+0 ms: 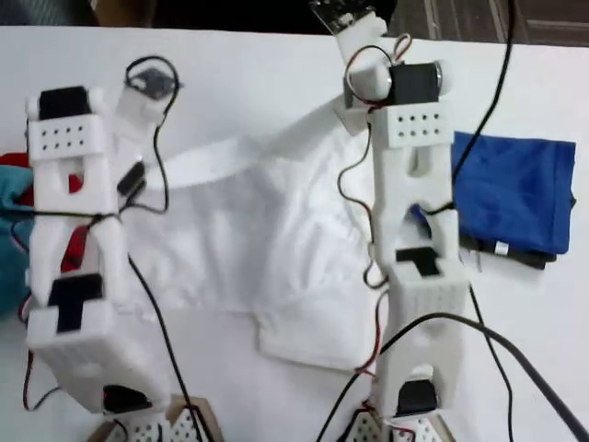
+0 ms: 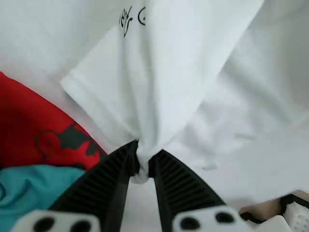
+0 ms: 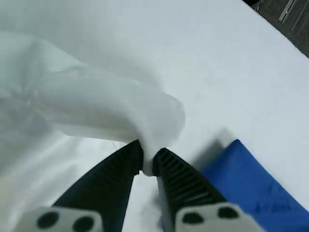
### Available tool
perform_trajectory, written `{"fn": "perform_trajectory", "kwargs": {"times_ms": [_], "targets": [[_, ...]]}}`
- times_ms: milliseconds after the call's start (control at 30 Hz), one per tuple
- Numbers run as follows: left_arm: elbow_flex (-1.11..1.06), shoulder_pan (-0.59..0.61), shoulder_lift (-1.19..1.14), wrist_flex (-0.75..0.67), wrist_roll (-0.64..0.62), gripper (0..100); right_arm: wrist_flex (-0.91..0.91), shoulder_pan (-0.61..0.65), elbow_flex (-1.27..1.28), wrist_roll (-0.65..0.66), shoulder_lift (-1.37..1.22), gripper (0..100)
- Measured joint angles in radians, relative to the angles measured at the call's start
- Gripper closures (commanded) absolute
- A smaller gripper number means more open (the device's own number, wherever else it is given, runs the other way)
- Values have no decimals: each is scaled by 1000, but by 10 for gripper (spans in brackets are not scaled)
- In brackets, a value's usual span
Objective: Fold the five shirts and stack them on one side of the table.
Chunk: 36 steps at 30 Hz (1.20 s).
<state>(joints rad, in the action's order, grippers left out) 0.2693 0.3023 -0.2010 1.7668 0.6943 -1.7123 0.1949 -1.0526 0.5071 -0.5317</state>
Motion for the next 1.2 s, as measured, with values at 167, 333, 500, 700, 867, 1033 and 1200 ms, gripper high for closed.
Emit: {"fn": "perform_trajectory", "kwargs": {"times_ms": [167, 333, 500, 700, 867, 1033, 1200], "targets": [[-130, 32, 57, -5, 0, 975, 0, 2, 428, 0, 292, 978], [-203, 63, 60, -5, 0, 975, 74, 2, 845, 40, 552, 978], [-298, 58, 60, -5, 0, 974, 203, 2, 1244, 66, 787, 978], [-436, 60, 114, -38, 31, 974, 307, 2, 1602, 66, 1020, 978], [-608, 60, 308, -118, 37, 975, 313, 2, 1748, 74, 1165, 978], [-738, 60, 460, -152, 75, 975, 252, 2, 1803, 123, 1300, 978], [-789, 60, 497, -152, 75, 975, 164, 5, 1807, 132, 1407, 978]]}}
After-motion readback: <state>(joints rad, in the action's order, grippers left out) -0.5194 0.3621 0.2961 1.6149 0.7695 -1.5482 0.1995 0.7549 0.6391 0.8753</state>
